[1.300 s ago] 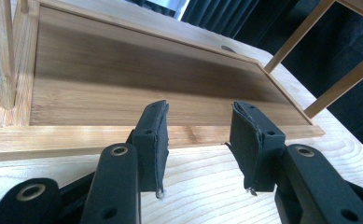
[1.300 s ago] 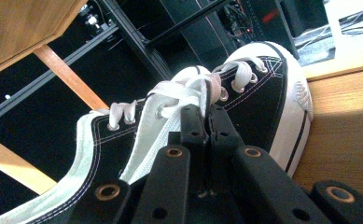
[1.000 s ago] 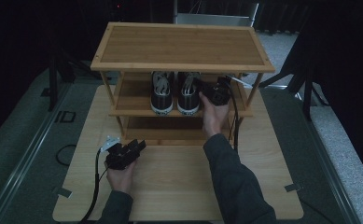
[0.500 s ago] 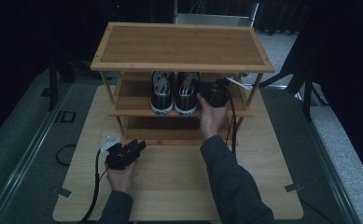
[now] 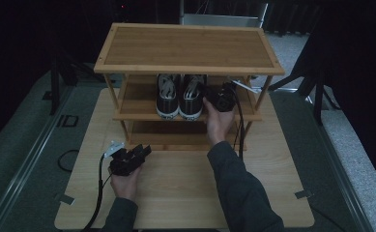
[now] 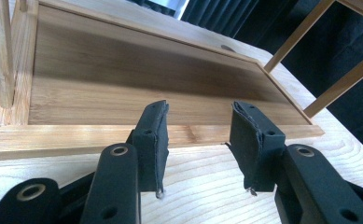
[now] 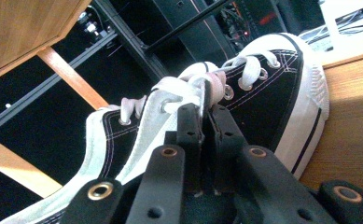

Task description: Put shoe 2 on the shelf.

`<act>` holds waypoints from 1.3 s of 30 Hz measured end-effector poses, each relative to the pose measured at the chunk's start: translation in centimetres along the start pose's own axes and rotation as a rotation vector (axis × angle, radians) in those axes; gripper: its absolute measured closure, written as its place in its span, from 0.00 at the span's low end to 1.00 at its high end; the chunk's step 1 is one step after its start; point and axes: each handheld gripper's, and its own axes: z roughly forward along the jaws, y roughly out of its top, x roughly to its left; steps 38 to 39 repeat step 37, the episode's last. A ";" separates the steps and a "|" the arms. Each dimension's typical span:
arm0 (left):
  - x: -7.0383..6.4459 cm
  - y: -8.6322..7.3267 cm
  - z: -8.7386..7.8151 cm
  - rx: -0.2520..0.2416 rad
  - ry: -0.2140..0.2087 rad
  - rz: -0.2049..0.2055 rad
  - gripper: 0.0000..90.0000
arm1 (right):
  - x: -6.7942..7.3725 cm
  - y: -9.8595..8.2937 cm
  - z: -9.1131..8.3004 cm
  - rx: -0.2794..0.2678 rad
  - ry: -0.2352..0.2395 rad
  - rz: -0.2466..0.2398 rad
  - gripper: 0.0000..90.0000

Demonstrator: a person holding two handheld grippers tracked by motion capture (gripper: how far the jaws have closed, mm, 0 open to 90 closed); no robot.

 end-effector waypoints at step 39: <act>0.0 -0.1 0.0 0.002 0.008 0.001 0.63 | -3.7 -2.9 -10.4 0.051 0.087 -0.224 0.65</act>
